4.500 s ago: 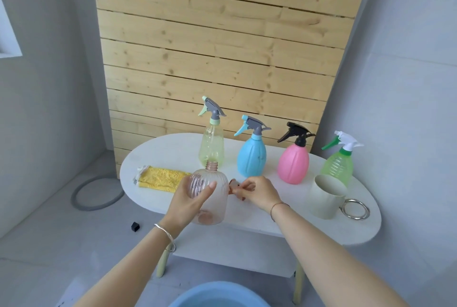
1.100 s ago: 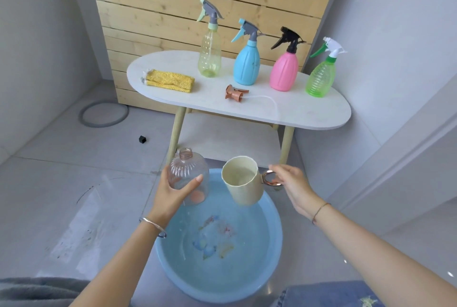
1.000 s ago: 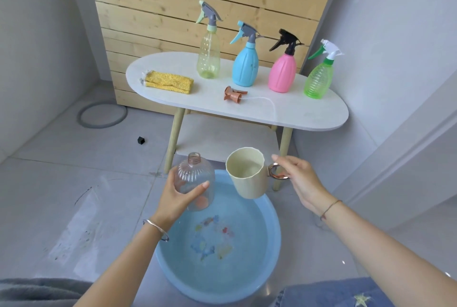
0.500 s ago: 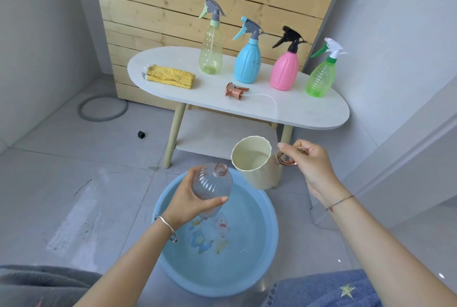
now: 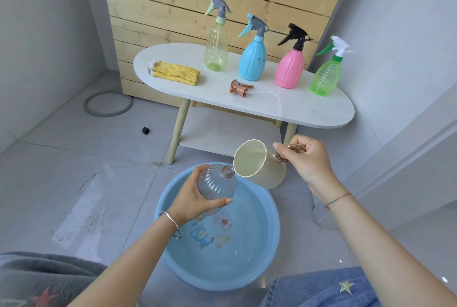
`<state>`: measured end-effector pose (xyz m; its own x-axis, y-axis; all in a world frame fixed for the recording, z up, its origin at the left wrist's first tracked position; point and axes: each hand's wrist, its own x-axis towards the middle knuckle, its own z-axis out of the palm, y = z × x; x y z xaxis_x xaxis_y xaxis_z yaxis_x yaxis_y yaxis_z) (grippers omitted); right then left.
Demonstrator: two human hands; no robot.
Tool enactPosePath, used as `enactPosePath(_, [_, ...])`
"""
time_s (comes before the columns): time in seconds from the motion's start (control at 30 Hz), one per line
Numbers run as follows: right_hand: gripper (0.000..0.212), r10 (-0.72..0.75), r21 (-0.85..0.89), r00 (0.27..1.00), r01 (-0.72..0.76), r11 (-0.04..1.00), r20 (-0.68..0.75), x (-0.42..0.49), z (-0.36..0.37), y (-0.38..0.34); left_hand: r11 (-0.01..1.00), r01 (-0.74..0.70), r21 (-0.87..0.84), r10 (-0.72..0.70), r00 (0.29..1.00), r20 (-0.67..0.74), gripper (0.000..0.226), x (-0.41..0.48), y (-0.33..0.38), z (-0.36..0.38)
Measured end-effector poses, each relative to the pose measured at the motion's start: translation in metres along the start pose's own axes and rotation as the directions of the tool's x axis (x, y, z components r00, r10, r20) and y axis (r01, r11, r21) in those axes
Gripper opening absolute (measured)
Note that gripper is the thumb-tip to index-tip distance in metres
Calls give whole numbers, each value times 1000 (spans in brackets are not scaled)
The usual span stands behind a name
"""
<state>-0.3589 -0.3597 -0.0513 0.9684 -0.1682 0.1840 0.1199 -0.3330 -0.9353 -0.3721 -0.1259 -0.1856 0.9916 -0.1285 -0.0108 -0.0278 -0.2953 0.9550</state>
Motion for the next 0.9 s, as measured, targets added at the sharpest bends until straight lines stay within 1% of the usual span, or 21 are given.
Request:
enactPosePath(0.2, [40,-49,-80,999,50,996,12,-2,3,-6,1000,1,20,0,1000,-13,82,0,0,2])
enactPosePath(0.4, [37,-71,-101,997,73,992,24,-1,4,-7,1000,7,18,-7,1000,-14,81,0,-2,2])
enactPosePath(0.57, [39,-99,-129,995,102,986,33,1,3,-6,1000,12,5,-11,1000,-5,85,0,-5,3])
enactPosePath(0.73, [41,-135,-161,990,140,977,45,2,3,-5,999,33,-12,-32,999,10,97,0,-6,6])
enactPosePath(0.9, [40,-174,-217,983,183,959,60,0,5,-8,999,51,-11,-50,999,11,95,0,-9,10])
